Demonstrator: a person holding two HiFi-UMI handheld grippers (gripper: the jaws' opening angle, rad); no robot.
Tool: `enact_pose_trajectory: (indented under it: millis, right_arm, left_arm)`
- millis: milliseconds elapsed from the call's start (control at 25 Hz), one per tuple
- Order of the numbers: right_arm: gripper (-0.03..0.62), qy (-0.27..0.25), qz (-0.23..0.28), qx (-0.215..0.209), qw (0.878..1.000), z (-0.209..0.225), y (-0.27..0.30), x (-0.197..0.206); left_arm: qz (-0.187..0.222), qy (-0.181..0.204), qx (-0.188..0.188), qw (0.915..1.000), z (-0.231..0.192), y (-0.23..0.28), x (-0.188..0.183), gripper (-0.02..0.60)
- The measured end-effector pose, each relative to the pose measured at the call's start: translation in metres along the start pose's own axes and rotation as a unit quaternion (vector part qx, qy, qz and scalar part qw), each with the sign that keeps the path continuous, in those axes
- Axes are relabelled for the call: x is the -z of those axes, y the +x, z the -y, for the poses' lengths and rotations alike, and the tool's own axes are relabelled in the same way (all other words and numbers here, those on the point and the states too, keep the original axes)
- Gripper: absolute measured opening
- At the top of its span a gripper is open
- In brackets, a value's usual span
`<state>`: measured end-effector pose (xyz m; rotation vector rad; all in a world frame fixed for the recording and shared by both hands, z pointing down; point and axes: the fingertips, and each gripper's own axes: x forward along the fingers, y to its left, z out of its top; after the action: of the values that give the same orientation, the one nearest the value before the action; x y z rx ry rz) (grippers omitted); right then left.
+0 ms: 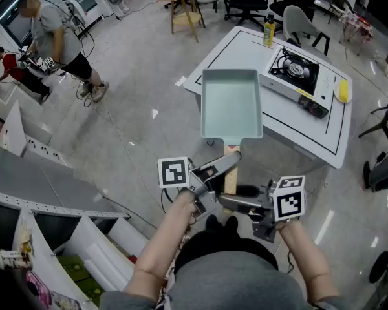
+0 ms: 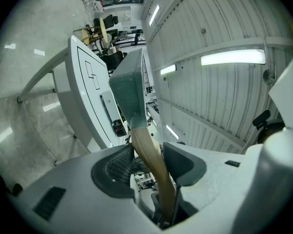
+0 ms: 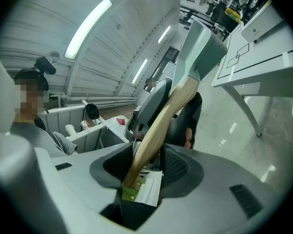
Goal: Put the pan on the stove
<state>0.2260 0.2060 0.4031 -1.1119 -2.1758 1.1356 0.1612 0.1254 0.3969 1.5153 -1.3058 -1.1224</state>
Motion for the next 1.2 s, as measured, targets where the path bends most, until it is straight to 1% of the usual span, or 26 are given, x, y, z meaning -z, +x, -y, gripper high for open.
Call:
enact_pose_trajectory:
  millis: [440, 720, 960, 1200]
  right_arm:
    - [0.192, -0.017, -0.012, -0.004, 1.000, 0.004, -0.007, -0.004]
    - [0.193, -0.012, -0.022, -0.007, 1.000, 0.012, -0.008, -0.011]
    - [0.195, -0.010, -0.027, -0.006, 1.000, 0.035, 0.005, -0.035]
    - [0.196, -0.016, -0.022, 0.006, 1.000, 0.078, 0.030, -0.080]
  left_arm:
    - [0.003, 0.010, -0.002, 0.9999, -0.002, 0.008, -0.002, 0.187]
    - [0.010, 0.007, -0.002, 0.9999, -0.008, 0.015, -0.010, 0.187]
    - [0.013, 0.005, -0.007, 0.9999, -0.025, 0.019, -0.042, 0.187]
    - [0.006, -0.006, 0.001, 1.0000, -0.052, 0.030, -0.100, 0.189]
